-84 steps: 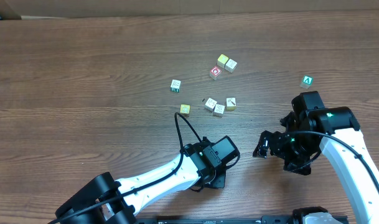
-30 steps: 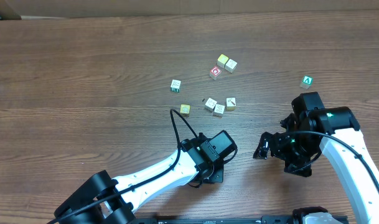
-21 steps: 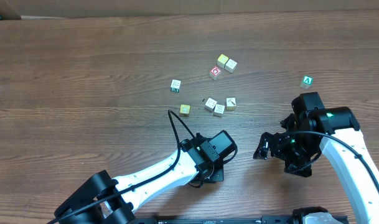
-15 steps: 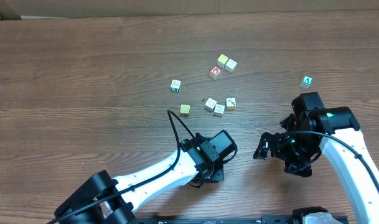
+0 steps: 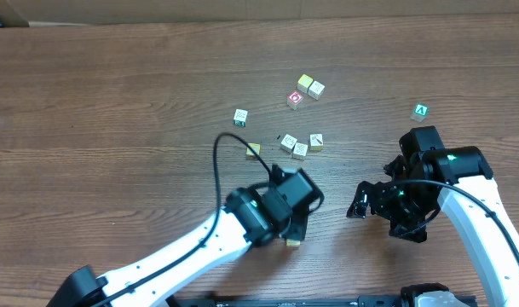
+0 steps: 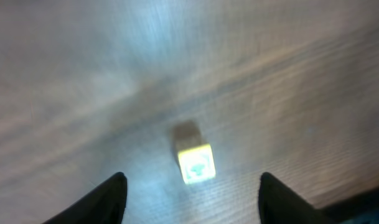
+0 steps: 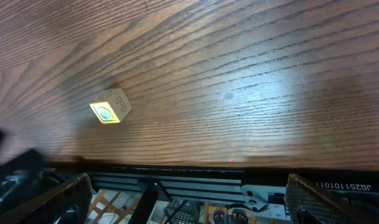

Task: Flip 5 blocks
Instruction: 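Set the block down at front center and open the left gripper, then grasp the second yellow-faced block with the left gripper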

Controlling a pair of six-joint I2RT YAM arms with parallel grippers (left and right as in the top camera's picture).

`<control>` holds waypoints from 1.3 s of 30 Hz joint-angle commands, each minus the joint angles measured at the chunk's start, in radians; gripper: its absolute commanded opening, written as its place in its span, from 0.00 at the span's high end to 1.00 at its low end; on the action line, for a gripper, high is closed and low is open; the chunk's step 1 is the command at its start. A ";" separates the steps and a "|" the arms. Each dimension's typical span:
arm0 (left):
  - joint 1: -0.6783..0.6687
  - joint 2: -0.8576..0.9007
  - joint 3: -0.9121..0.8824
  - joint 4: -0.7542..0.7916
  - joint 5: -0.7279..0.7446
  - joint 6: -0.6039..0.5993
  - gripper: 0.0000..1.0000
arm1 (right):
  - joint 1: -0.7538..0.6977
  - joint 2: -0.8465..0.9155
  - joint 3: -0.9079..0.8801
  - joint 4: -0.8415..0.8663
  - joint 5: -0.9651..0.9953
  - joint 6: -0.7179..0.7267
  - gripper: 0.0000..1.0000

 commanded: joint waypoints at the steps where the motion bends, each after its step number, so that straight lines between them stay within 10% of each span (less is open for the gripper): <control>1: 0.121 0.003 0.070 -0.014 -0.073 0.175 0.39 | -0.005 0.000 0.019 0.008 -0.005 -0.007 0.00; 15: 0.522 0.363 0.307 0.002 0.184 0.640 0.43 | -0.005 0.000 0.019 0.013 -0.005 -0.007 0.00; 26: 0.518 0.576 0.385 -0.009 0.191 0.671 0.38 | -0.005 0.000 0.019 0.012 -0.005 -0.007 0.00; 39: 0.518 0.603 0.387 0.036 0.185 0.662 0.56 | -0.005 0.000 0.019 0.013 -0.005 -0.006 0.00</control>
